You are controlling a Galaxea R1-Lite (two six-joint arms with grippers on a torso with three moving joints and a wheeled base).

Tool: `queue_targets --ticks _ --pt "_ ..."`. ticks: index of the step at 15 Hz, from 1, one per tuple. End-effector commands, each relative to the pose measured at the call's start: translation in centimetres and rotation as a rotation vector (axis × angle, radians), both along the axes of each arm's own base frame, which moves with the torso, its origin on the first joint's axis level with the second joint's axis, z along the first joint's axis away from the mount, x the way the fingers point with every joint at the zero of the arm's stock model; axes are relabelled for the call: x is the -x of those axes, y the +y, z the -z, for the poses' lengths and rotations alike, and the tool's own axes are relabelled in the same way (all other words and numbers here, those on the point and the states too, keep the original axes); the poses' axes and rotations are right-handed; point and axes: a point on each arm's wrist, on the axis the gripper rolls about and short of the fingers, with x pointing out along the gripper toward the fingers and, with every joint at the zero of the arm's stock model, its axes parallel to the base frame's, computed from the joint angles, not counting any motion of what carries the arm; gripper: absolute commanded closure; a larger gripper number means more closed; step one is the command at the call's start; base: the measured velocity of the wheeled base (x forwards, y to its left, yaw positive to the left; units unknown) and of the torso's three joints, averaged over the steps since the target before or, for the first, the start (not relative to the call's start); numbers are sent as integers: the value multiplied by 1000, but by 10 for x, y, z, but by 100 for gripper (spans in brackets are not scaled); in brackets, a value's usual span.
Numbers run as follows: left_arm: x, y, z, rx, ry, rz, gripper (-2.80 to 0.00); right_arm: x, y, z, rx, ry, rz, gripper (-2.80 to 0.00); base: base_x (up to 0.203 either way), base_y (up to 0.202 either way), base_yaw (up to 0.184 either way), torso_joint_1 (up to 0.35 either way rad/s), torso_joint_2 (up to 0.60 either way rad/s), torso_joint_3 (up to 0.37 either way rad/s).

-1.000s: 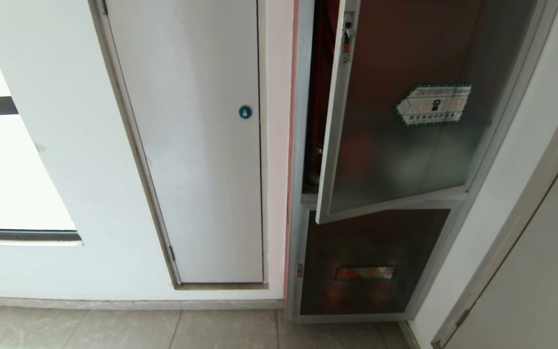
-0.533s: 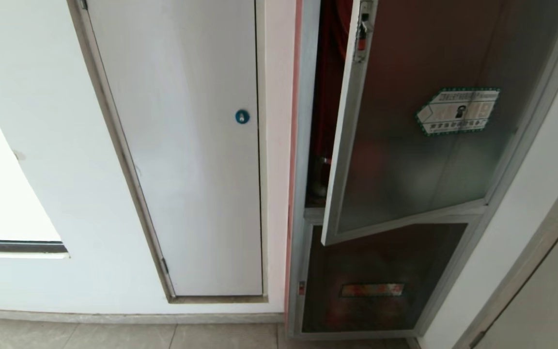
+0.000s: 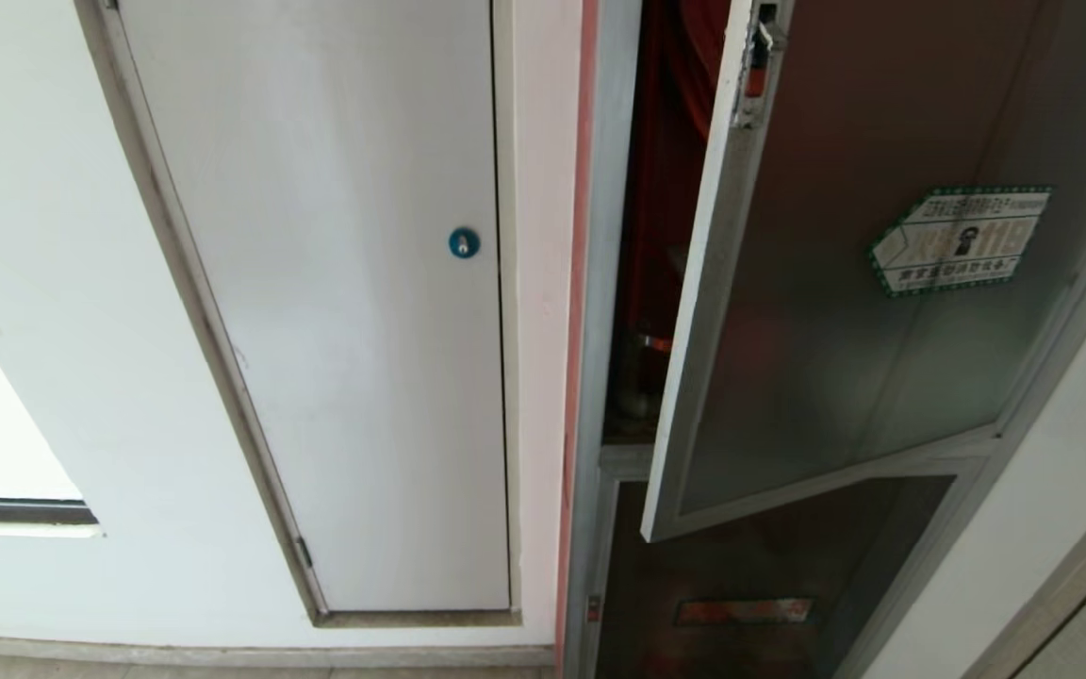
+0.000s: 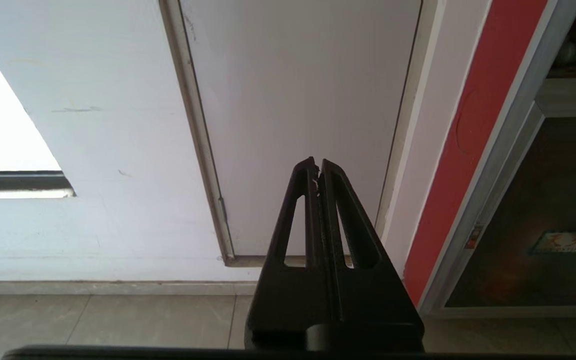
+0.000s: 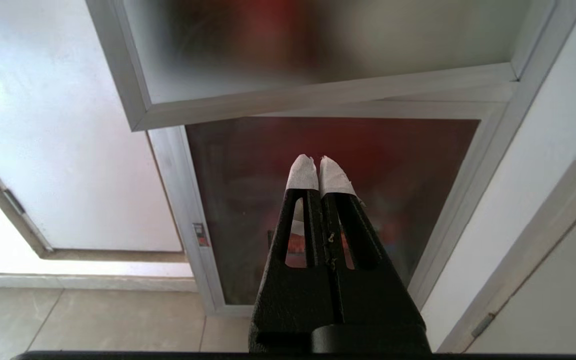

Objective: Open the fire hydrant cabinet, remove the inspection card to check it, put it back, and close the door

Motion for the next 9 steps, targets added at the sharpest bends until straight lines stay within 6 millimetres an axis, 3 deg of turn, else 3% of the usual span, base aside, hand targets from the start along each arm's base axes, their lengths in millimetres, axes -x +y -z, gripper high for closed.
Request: queue_targets --ticks 1,9 --pt "-1 0 3 0 12 0 0 0 0 0 1 -1 0 0 194 0 2 5 0 0" --pt "-1 0 3 0 12 0 0 0 0 0 1 -2 0 0 196 0 -1 4 2 2"
